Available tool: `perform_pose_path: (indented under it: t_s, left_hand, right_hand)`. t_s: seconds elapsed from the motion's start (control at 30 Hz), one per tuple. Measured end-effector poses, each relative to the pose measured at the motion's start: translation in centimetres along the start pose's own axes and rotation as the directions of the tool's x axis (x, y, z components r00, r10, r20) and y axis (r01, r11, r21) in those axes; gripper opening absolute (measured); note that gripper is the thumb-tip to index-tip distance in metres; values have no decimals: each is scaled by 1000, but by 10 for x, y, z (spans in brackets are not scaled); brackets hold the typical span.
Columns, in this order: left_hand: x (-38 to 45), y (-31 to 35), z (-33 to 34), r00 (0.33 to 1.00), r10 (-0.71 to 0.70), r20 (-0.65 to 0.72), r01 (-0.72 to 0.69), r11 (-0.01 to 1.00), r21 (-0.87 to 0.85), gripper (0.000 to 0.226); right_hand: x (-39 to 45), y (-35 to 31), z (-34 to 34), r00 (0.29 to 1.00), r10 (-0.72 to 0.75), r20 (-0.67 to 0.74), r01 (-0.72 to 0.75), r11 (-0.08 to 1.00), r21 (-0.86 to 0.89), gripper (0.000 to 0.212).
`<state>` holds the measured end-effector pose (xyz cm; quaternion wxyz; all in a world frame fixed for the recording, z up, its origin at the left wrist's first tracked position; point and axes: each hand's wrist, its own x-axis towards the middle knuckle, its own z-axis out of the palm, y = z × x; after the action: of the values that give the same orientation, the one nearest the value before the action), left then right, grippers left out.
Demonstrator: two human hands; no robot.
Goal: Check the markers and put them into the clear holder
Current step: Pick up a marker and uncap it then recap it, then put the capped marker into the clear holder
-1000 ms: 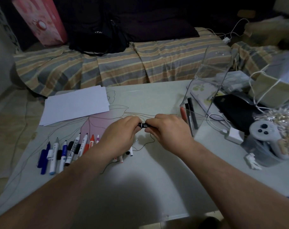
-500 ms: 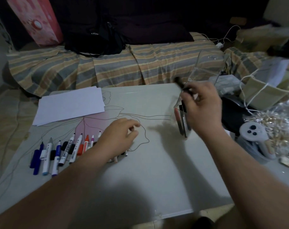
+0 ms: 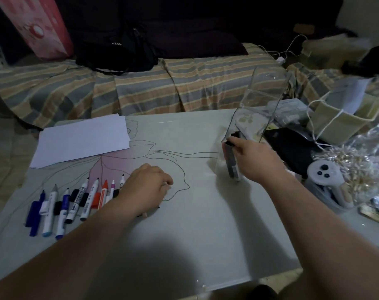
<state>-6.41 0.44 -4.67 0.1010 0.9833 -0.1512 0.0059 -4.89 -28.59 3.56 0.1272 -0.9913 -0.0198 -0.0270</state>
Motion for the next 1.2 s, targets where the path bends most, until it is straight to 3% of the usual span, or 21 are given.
perform_pose_path:
  t_s: [0.1,0.23,0.3,0.37,0.47,0.53,0.77,0.93,1.07,1.2]
  left_hand:
    - [0,-1,-1,1000,1,14,0,1000,-27,27]
    - [2,-13,-13,998,-60,-18,60,998,-10,45]
    - [2,-24,-21,989,-132,-66,129,991,-38,34]
    - [0,-32,-26,974,-199,-111,193,979,-64,24]
    - [-2,-35,-24,970,-222,-100,219,975,-44,22]
    - [-2,-34,-20,974,-215,-75,212,976,-51,22]
    - [-2,-26,-6,985,-140,-100,140,990,-14,40]
    - [3,-24,2,978,-160,-132,159,987,-22,39]
    - [6,-18,6,969,-151,-194,148,989,-26,34]
    - [5,-5,12,982,-77,-171,80,997,10,36]
  right_hand:
    - [-3,-2,-1,998,-3,67,2,1000,8,41]
    - [-7,-22,-7,971,38,-235,-35,999,17,48]
    - [-12,-45,1,945,-48,-324,67,997,49,43]
    - [-19,-72,29,953,-222,-206,248,962,110,37]
    - [-30,-101,81,898,-421,129,408,906,117,38]
    - [-30,-108,101,883,-403,239,384,915,121,39]
    - [-36,-129,124,856,-426,294,406,905,131,32]
    - [-33,-126,121,864,-394,315,397,916,57,32]
    - [-34,-118,101,878,-265,398,315,947,-66,24]
    - [-33,-81,72,818,-119,563,278,938,-206,32]
